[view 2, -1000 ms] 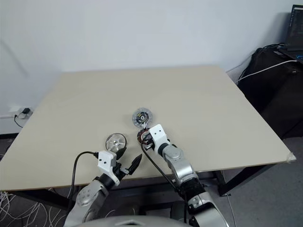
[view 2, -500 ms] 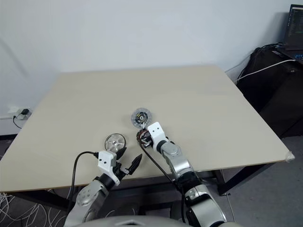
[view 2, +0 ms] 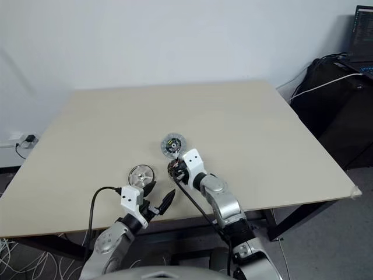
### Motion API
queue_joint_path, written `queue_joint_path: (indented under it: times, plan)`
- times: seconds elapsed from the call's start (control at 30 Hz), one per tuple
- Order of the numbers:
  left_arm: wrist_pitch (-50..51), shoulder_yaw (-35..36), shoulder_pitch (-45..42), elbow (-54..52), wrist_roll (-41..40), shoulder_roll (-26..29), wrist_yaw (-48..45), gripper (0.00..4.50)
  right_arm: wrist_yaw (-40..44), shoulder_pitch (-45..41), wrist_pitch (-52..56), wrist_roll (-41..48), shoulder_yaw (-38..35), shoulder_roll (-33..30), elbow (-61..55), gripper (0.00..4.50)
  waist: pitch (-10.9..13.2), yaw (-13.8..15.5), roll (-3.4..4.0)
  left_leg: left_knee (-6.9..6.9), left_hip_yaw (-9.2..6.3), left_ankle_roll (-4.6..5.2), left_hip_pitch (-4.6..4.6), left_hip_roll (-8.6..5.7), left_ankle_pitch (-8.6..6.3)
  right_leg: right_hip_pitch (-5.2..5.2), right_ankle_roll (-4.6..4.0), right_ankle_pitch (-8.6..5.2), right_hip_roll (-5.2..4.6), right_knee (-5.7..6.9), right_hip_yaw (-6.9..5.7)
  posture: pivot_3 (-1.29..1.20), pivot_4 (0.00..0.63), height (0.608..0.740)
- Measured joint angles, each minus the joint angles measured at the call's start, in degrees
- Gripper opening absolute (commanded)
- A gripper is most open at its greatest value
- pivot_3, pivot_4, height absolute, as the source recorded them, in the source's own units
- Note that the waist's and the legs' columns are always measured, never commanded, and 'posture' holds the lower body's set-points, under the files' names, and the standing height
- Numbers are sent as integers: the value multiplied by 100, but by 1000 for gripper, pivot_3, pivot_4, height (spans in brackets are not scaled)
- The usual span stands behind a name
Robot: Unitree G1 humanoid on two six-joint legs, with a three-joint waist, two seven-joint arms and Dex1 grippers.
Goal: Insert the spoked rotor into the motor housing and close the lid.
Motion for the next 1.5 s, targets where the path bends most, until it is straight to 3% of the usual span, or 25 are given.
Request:
queue_joint_path:
  times: [0.07, 0.37, 0.93, 1.3, 1.5]
  plan:
    - [0, 0, -14, 0, -23, 0, -1, 4500, -125, -45, 123, -47, 5, 36, 8, 17, 0, 0, 0, 0, 0, -1, 0, 0, 1, 0, 0, 1, 0, 0, 0, 0, 0, 740]
    - [-3, 2, -10, 1, -93, -1, 5, 4500, -708, -759, 763, -447, 76, 231, 565, 17, 0, -4, 0, -2, -2, -3, 0, -1, 3, -6, -4, 1, 0, 10, 0, 0, 0, 740]
    - [-35, 4, -6, 20, -97, -31, 4, 4500, -723, -1657, 1336, -746, 123, 173, 1558, 17, 0, -36, 1, -1, -3, -7, 0, -4, 6, -18, -3, 1, 0, 39, 0, 0, 0, 740]
    - [-45, 5, -10, 35, -97, -36, 4, 4500, -323, -1562, 1528, -762, 187, 35, 1377, 17, 0, -73, 0, -1, -8, -17, 4, -3, 14, -21, -28, -15, 1, 60, -4, 0, 0, 740]
    - [-47, 8, -12, 38, -124, -33, 1, 4500, -20, -1312, 1700, -781, 441, -65, 982, 17, 0, -72, 0, -1, -10, -19, 6, -2, 15, -20, -1, -33, 1, 63, -5, 0, 0, 740]
